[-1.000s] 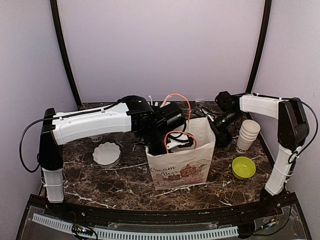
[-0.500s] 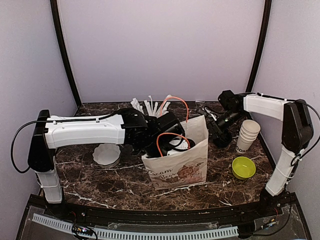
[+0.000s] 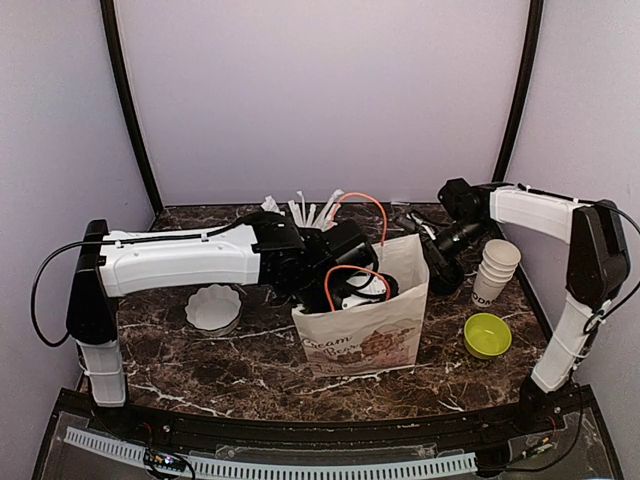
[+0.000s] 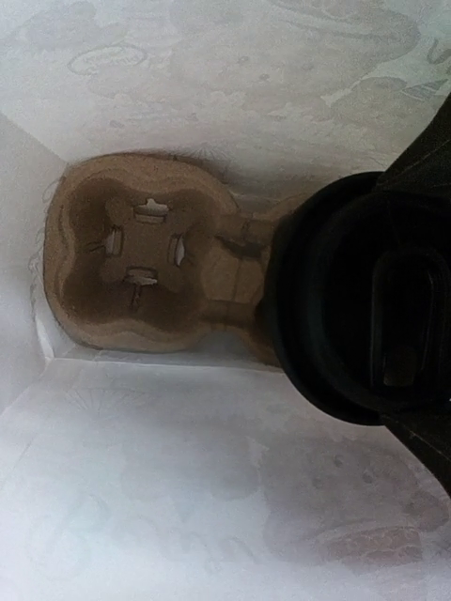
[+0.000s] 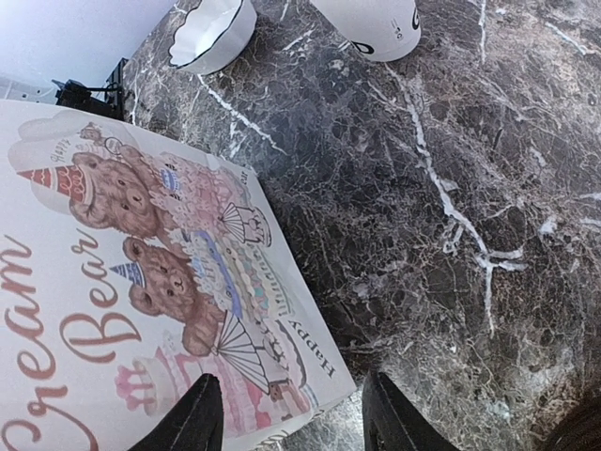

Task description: Pack the takeout coffee

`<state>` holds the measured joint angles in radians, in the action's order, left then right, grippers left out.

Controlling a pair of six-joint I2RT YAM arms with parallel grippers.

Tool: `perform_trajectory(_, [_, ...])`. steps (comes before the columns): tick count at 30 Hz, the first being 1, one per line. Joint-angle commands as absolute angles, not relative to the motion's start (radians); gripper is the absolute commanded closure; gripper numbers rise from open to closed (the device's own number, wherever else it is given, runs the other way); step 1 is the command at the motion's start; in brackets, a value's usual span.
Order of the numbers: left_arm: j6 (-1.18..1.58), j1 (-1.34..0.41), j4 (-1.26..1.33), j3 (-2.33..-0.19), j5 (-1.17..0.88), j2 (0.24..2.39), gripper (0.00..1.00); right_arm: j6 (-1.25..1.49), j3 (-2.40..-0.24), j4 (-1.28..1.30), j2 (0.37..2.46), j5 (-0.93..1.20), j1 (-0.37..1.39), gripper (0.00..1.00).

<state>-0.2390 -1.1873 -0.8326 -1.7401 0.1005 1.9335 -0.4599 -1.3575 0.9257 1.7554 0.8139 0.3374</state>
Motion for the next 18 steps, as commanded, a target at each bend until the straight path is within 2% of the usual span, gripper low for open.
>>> perform_trajectory(1, [-0.206,-1.2,-0.909,-1.828,0.045,1.954,0.36,-0.482,-1.39,0.966,1.71,0.841,0.33,0.49])
perform_trajectory(7, [-0.206,-1.208,-0.968,-1.904,0.039,1.938,0.21,-0.48,-1.403,0.985,1.696,0.843,0.33,0.49])
perform_trajectory(8, [-0.206,-1.208,-0.969,-1.911,0.039,1.928,0.17,-0.48,-1.407,0.991,1.695,0.844,0.33,0.49])
perform_trajectory(9, [-0.206,-1.209,-0.968,-1.919,0.039,1.92,0.05,-0.48,-1.41,0.996,1.693,0.843,0.33,0.49])
perform_trajectory(11, [-0.209,-1.21,-0.959,-1.928,0.034,1.905,0.02,-0.483,-1.419,1.006,1.688,0.84,0.33,0.49])
perform_trajectory(18, [-0.234,-1.209,-0.917,-1.964,0.059,1.866,0.01,-0.5,-1.516,1.085,1.66,0.795,0.33,0.49])
